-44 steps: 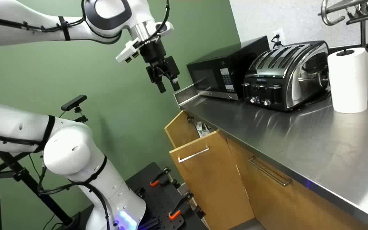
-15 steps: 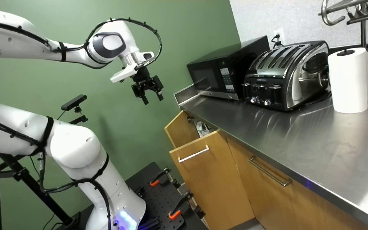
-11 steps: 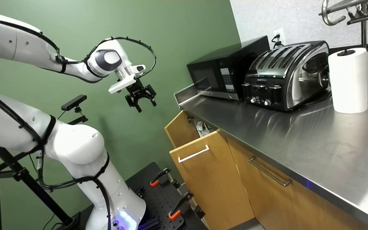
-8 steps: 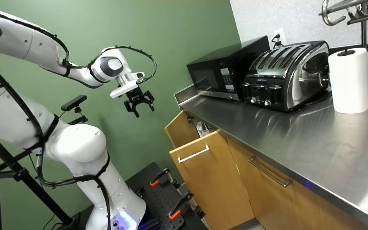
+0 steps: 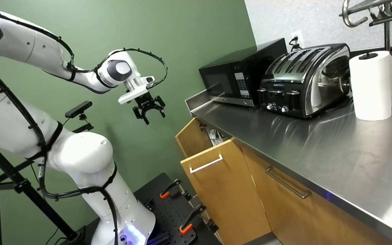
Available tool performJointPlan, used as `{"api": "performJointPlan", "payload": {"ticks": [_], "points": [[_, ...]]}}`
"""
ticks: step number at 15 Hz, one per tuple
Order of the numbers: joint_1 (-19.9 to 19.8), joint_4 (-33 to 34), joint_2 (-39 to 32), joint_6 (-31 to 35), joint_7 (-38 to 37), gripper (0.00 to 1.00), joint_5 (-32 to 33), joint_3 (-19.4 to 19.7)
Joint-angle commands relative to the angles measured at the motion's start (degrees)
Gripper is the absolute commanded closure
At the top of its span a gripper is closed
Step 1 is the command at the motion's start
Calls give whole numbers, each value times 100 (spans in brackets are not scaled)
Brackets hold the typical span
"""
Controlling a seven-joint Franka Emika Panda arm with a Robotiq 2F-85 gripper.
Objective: Close the left side of the drawer
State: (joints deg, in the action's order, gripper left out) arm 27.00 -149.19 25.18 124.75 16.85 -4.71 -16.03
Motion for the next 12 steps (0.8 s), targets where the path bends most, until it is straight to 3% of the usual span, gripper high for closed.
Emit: {"api": "performJointPlan", "payload": {"ticks": [1, 6, 12], "points": [[-76, 623, -818, 277, 406, 0, 352, -46], [-99, 1762, -2149, 394, 1581, 0, 875, -78], [-120, 3207, -3774, 270, 2885, 0, 1277, -500]]}}
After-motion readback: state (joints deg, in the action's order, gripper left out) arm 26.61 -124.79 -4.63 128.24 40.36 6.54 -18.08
